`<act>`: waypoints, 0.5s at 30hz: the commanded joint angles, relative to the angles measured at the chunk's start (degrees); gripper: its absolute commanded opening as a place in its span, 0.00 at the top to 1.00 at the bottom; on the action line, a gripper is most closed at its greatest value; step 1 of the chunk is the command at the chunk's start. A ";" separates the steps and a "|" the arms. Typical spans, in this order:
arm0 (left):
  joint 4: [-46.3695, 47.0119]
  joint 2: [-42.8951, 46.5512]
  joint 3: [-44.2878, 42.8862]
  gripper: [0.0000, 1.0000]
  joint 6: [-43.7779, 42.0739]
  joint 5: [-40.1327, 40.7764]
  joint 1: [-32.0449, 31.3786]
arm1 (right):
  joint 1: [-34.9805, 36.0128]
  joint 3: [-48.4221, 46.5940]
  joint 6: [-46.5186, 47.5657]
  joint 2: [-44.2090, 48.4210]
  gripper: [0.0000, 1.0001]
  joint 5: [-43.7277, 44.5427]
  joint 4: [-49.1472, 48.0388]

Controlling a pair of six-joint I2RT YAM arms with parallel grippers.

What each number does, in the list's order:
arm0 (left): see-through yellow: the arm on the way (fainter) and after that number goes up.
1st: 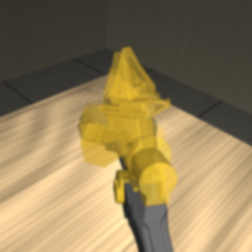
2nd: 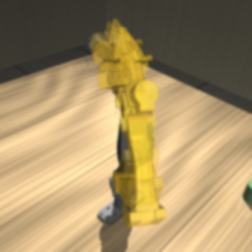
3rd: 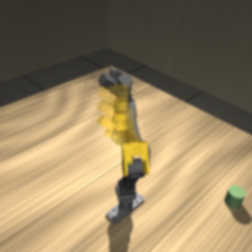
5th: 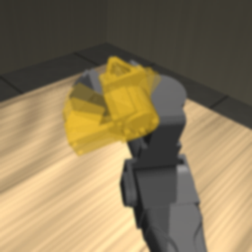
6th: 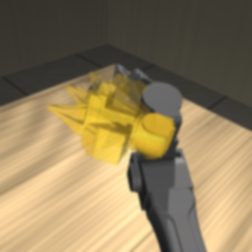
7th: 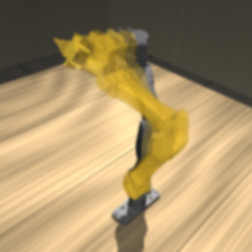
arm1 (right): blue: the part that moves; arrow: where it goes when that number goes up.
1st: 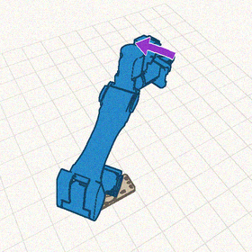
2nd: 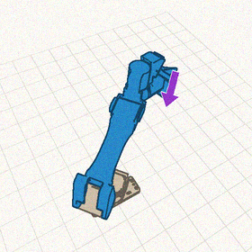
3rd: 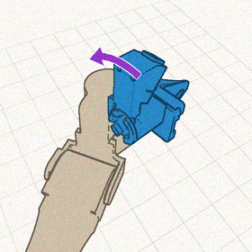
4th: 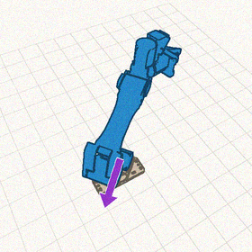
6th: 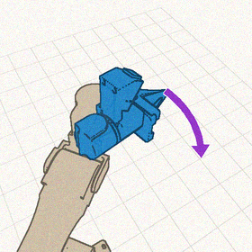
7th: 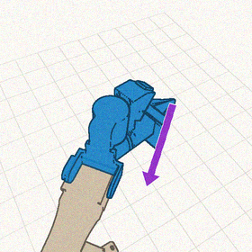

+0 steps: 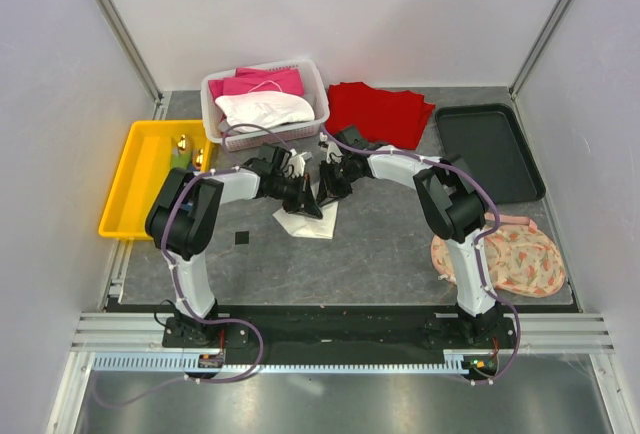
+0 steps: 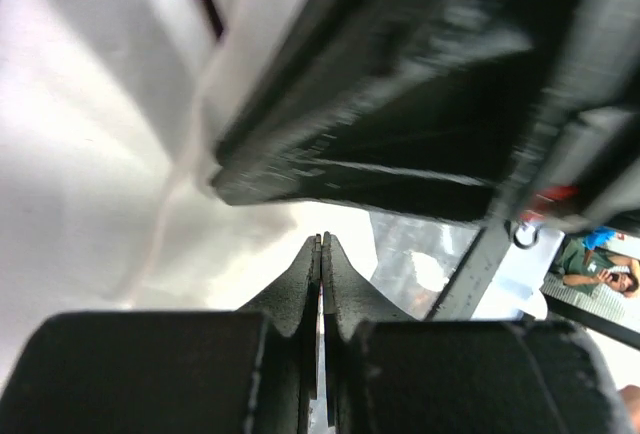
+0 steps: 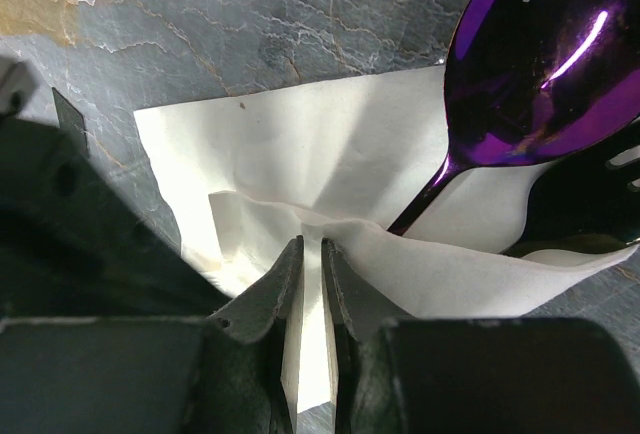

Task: Place the utensils on the paper napkin and roll it up

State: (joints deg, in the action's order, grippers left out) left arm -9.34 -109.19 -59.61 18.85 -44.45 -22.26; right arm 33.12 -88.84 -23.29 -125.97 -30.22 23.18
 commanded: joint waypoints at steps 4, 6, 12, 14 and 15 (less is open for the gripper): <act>1.88 -3.48 -0.59 0.96 2.42 4.01 0.20 | 0.19 1.21 1.32 -1.82 0.80 2.36 0.38; 0.83 -4.28 -0.50 0.97 2.50 4.45 0.29 | 0.19 0.86 1.05 -1.91 0.80 1.92 0.38; -0.32 -5.77 0.55 0.97 3.12 5.60 0.73 | 0.19 -1.68 0.96 0.11 0.71 1.48 0.46; -0.24 -5.86 1.08 0.97 3.30 5.78 0.82 | -0.08 -2.48 1.05 1.43 0.67 1.13 0.73; -0.32 -5.86 1.08 0.97 3.30 5.77 0.82 | -0.25 -3.35 1.05 1.87 0.67 0.86 0.99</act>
State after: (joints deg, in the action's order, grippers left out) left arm -8.56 -112.44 -59.70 21.85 -43.86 -21.71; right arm 33.15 -89.43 -23.35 -125.95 -31.09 23.40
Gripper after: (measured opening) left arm 0.035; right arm 0.318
